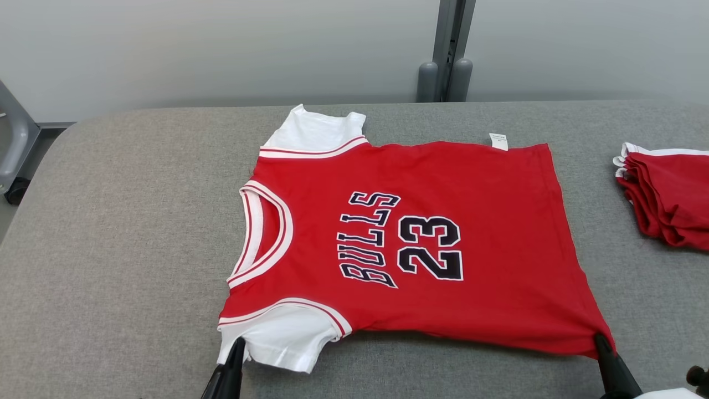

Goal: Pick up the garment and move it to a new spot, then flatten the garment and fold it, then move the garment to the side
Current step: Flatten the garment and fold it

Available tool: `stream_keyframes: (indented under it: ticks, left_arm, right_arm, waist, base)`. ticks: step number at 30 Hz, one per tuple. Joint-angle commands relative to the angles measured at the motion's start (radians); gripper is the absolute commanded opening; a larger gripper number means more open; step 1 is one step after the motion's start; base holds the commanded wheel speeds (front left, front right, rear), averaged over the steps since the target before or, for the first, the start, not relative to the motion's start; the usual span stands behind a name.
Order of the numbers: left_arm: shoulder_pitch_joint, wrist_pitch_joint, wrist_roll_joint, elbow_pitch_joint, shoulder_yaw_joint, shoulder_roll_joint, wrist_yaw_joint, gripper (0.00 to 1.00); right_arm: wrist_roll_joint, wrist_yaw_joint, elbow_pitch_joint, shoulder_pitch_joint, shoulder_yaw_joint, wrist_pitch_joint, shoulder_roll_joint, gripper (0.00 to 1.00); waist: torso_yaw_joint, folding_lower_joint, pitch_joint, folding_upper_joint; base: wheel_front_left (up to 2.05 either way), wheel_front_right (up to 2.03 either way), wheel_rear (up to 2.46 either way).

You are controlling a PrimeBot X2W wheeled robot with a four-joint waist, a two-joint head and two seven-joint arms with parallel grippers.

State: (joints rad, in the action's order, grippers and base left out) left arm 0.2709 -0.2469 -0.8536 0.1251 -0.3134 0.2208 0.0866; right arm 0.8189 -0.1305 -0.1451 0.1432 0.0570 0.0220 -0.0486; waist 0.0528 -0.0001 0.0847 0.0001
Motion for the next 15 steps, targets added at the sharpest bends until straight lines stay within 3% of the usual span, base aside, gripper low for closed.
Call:
stream_keyframes:
  ticks: [1,15]
  left_arm:
    - [-0.019,0.001,0.005,-0.005,0.000,0.004,-0.002,0.00]
    - [-0.161,0.007,0.022,-0.107,-0.039,-0.011,0.020,0.00]
  right_arm:
    - [-0.005,-0.001,-0.011,-0.016,0.000,0.004,-0.005,0.00]
    - [0.003,-0.001,-0.132,-0.102,-0.035,0.018,-0.005,0.00]
  waist:
    - [0.001,0.0001,0.001,-0.0001]
    - [0.002,0.0001,0.026,-0.0001]
  base:
    - [0.00,0.00,0.00]
    - [0.00,0.00,0.00]
